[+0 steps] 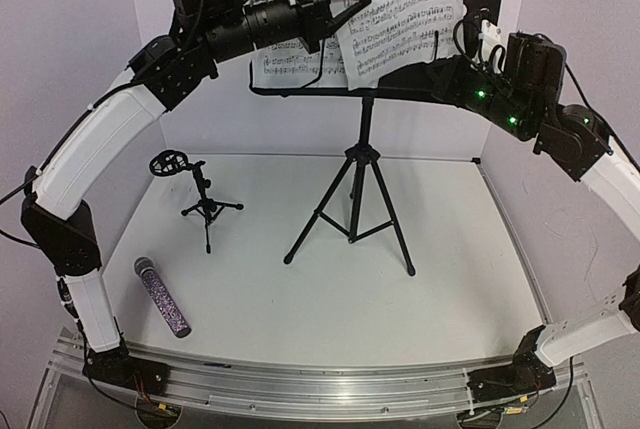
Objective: Set up the instrument practice props
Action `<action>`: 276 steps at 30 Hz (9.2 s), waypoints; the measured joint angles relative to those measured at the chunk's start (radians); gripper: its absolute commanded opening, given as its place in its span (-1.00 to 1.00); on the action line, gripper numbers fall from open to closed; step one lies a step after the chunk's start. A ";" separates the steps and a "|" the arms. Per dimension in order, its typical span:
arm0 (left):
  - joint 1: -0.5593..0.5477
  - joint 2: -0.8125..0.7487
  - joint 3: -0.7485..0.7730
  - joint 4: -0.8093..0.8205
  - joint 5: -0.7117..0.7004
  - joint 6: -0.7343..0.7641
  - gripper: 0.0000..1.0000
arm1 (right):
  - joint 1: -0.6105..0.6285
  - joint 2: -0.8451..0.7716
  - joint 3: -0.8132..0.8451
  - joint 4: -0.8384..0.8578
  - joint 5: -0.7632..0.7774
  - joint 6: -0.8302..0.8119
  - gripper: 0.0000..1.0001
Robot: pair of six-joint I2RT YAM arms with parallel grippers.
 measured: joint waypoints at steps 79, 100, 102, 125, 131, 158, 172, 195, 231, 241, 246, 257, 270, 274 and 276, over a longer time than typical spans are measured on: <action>0.015 0.105 -0.040 0.114 0.107 0.264 -1.00 | -0.419 0.267 0.822 -0.488 -0.896 -0.142 0.42; 0.015 0.105 -0.040 0.114 0.108 0.263 -1.00 | -0.429 0.291 0.776 -0.452 -0.844 -0.153 0.00; 0.015 0.105 -0.040 0.114 0.108 0.263 -1.00 | -0.429 0.291 0.775 -0.452 -0.842 -0.156 -0.04; 0.015 0.105 -0.040 0.114 0.109 0.263 -1.00 | -0.430 0.306 0.738 -0.451 -0.815 -0.220 -0.99; 0.015 0.104 -0.041 0.114 0.107 0.260 -0.73 | -0.430 0.291 0.699 -0.438 -0.779 -0.224 -1.00; 0.014 -0.102 -0.166 0.120 0.106 0.215 -0.23 | -0.429 0.091 0.409 -0.340 -0.598 -0.160 -1.00; -0.149 -0.049 -0.265 0.110 0.145 0.006 0.07 | -0.430 0.044 0.360 -0.338 -0.583 -0.168 -1.00; -0.150 0.126 -0.198 0.177 0.045 -0.105 0.04 | -0.429 0.015 0.325 -0.336 -0.588 -0.347 -1.00; -0.141 0.013 -0.257 0.166 0.022 0.047 0.02 | -0.430 0.044 0.357 -0.350 -0.562 -0.585 -1.00; -0.109 0.002 -0.265 0.163 0.004 0.072 0.09 | -0.430 0.042 0.367 -0.380 -0.552 -0.643 -1.00; -0.109 -0.031 -0.271 0.157 -0.030 0.104 0.17 | -0.429 0.042 0.383 -0.395 -0.553 -0.653 -1.00; -0.098 -0.072 -0.267 0.189 -0.281 0.117 0.30 | -0.430 0.053 0.399 -0.404 -0.558 -0.657 -1.00; -0.035 -0.058 -0.267 0.166 -0.303 0.048 0.21 | -0.430 0.061 0.415 -0.413 -0.559 -0.710 -0.74; -0.038 -0.054 -0.267 0.165 -0.278 0.043 0.19 | -0.430 0.065 0.427 -0.414 -0.561 -0.714 -0.67; -0.039 -0.054 -0.267 0.165 -0.265 0.040 0.19 | -0.430 0.067 0.435 -0.415 -0.561 -0.715 -0.66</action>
